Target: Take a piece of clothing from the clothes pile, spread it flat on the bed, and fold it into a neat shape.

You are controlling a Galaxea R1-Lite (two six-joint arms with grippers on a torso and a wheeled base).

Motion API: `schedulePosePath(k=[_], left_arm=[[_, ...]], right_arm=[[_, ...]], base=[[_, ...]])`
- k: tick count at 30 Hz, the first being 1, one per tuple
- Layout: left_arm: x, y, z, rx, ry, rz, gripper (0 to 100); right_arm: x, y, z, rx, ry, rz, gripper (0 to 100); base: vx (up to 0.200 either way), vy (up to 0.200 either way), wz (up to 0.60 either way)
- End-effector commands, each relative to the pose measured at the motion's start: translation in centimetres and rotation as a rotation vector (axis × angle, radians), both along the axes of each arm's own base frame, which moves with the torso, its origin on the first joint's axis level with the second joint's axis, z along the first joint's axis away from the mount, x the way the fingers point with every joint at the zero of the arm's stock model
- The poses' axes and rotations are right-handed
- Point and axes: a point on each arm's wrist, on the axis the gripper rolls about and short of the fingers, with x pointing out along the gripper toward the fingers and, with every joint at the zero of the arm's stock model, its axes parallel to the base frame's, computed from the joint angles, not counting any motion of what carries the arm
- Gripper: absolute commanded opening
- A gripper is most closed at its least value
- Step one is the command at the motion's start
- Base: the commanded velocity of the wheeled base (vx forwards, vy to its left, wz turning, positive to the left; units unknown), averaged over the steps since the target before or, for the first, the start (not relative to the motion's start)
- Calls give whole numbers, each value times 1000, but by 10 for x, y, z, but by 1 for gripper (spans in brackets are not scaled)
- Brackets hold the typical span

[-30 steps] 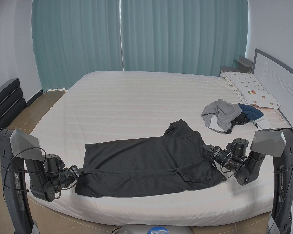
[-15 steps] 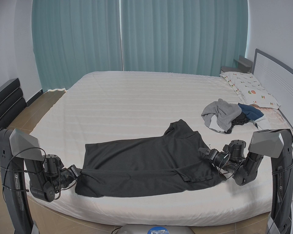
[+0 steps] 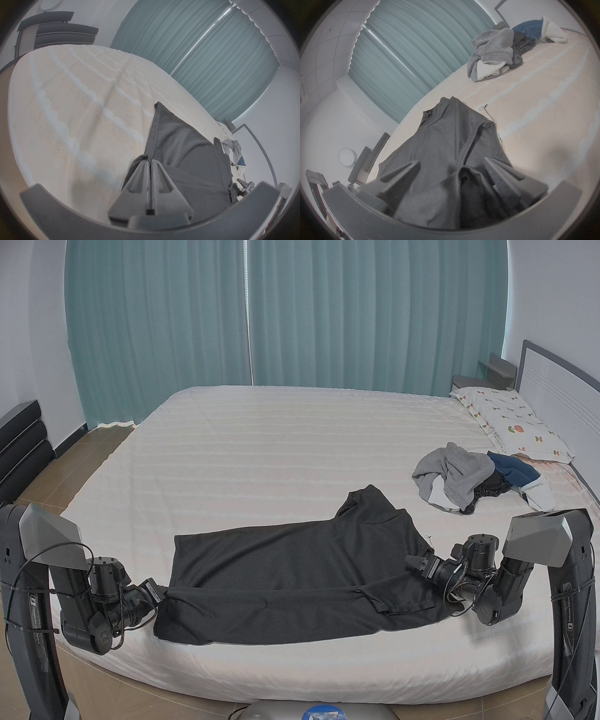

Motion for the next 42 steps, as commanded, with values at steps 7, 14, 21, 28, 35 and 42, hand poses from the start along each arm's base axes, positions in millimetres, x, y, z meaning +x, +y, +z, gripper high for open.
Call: schedulePosePath(k=[7,14,21,28,35,42], left_arm=[[0,0,0,1,-1,1,0],[-2,0,5,4,-10,0,0],[-9,0,18,9,-31,-5,0],[-16,-1,38,17,-78,-9,0],[-23,-1,45,66,-92,-33,0],[-29,-1,55,79,-118,-39,0]], right_arm=[[-4,-4,-1,-5,4,-3,0],[-9,-10,12,8,-20,-20,0],[-25,-12,41,80,-79,-21,0],[-48,-13,72,94,-130,7,0],[-53,-15,85,95,-161,-2,0],[-58,-18,93,88,-180,-12,0]], base=[[0,0,0],[0,0,0],[0,0,0],[0,0,0],[0,0,0],[0,0,0]])
